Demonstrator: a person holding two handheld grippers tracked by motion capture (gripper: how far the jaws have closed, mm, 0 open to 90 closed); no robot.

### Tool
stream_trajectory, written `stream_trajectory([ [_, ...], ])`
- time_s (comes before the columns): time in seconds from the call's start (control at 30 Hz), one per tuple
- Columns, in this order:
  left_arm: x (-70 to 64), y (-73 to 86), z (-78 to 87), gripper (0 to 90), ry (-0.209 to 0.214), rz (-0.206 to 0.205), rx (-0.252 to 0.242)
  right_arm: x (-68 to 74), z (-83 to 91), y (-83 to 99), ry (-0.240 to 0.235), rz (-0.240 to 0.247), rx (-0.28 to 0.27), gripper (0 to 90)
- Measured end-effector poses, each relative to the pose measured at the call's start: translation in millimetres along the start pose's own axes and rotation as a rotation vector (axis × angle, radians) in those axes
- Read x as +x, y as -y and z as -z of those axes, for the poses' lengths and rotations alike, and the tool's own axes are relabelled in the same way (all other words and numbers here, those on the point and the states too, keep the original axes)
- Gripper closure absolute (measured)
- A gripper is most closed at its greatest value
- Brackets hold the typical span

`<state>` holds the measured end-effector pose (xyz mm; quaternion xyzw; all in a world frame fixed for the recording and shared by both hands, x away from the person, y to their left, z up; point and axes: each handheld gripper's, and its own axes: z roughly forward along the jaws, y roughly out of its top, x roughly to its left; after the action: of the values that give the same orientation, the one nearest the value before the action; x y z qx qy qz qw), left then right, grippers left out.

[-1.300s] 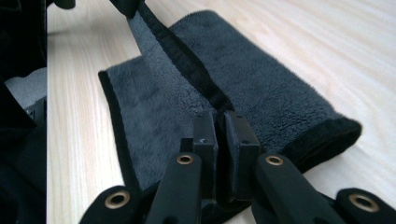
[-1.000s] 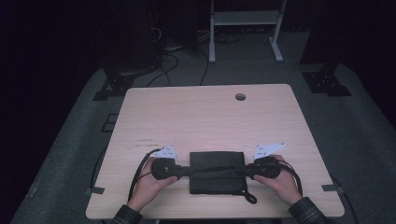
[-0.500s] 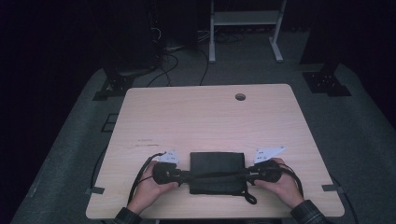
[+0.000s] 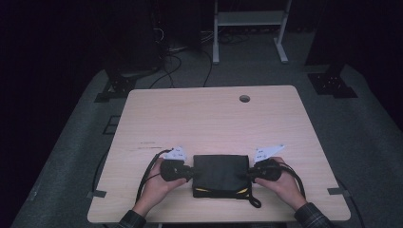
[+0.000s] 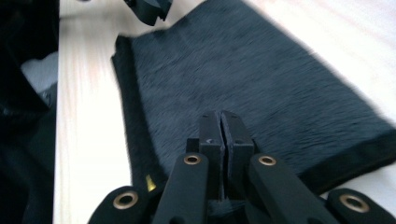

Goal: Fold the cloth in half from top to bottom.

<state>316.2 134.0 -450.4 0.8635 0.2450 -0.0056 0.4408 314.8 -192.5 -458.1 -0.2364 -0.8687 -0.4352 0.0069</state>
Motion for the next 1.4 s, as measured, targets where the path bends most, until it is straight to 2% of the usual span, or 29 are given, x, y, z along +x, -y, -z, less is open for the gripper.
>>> stream_trajectory([
  [0.07,-4.7,5.3,-2.3,79.7,0.018,-0.004,0.024,3.1,-1.5,1.8,-0.016,0.009,0.014,88.2],
  [0.23,-12.4,19.7,-6.4,80.7,0.025,-0.009,0.089,11.4,-4.2,12.6,-0.034,0.034,0.086,89.1],
  [0.43,-22.5,24.4,-5.6,80.6,0.039,-0.019,0.102,20.2,-3.9,18.5,-0.036,0.061,0.106,89.2],
  [0.5,-25.0,25.4,-4.5,77.4,0.041,-0.024,0.098,23.0,-3.6,20.1,-0.033,0.074,0.104,88.5],
  [0.57,-26.2,24.5,-0.4,70.0,0.036,-0.025,0.077,23.2,-2.0,19.9,-0.025,0.072,0.09,80.9],
  [0.63,-26.7,23.2,4.5,63.8,0.019,-0.029,0.053,22.8,1.7,18.3,-0.013,0.073,0.06,72.1],
  [0.73,-26.0,21.7,11.2,52.2,-0.018,-0.035,0.026,20.4,8.6,14.8,0.031,0.078,-0.002,59.8],
  [0.77,-26.0,21.7,11.2,49.3,-0.018,-0.035,0.026,20.4,8.6,14.8,0.031,0.078,-0.002,59.8],
  [0.8,-24.3,21.5,15.4,44.6,-0.046,-0.042,0.008,17.1,10.9,13.5,0.07,0.082,-0.025,52.6],
  [0.87,-22.2,21.9,19.9,38.6,-0.08,-0.041,-0.008,13.6,12.4,13.2,0.105,0.072,-0.035,45.1],
  [0.93,-19.7,22.7,24.1,31.7,-0.115,-0.048,-0.025,10.8,13.6,12.7,0.137,0.074,-0.039,38.8],
  [0.97,-19.7,22.7,24.1,28.8,-0.115,-0.048,-0.025,10.8,13.6,12.7,0.137,0.074,-0.039,38.8],
  [1.0,-16.5,24.3,28.3,25.8,-0.156,-0.049,-0.031,7.5,15.8,12.4,0.174,0.063,-0.048,34.3],
  [1.07,-14.1,25.8,32.0,22.5,-0.191,-0.044,-0.035,5.0,18.1,12.3,0.2,0.058,-0.06,31.7],
  [1.1,-14.1,25.8,32.0,20.4,-0.191,-0.044,-0.035,5.0,18.1,12.3,0.2,0.058,-0.06,31.7],
  [1.17,-8.7,28.5,39.5,18.6,-0.23,-0.025,-0.037,0.0,22.9,13.1,0.23,0.042,-0.068,29.6],
  [1.3,-3.0,31.5,46.3,15.3,-0.257,-0.003,-0.037,-4.5,28.2,15.2,0.251,0.025,-0.071,27.9],
  [1.33,0.4,34.6,51.8,15.0,-0.288,0.008,-0.027,-8.3,33.3,17.8,0.273,0.011,-0.073,27.1],
  [1.37,0.4,34.6,51.8,15.0,-0.288,0.008,-0.027,-10.1,35.6,19.4,0.284,0.002,-0.074,26.1],
  [1.4,3.5,38.2,56.6,14.1,-0.317,0.016,-0.018,-11.9,37.5,20.8,0.293,-0.003,-0.071,25.8],
])
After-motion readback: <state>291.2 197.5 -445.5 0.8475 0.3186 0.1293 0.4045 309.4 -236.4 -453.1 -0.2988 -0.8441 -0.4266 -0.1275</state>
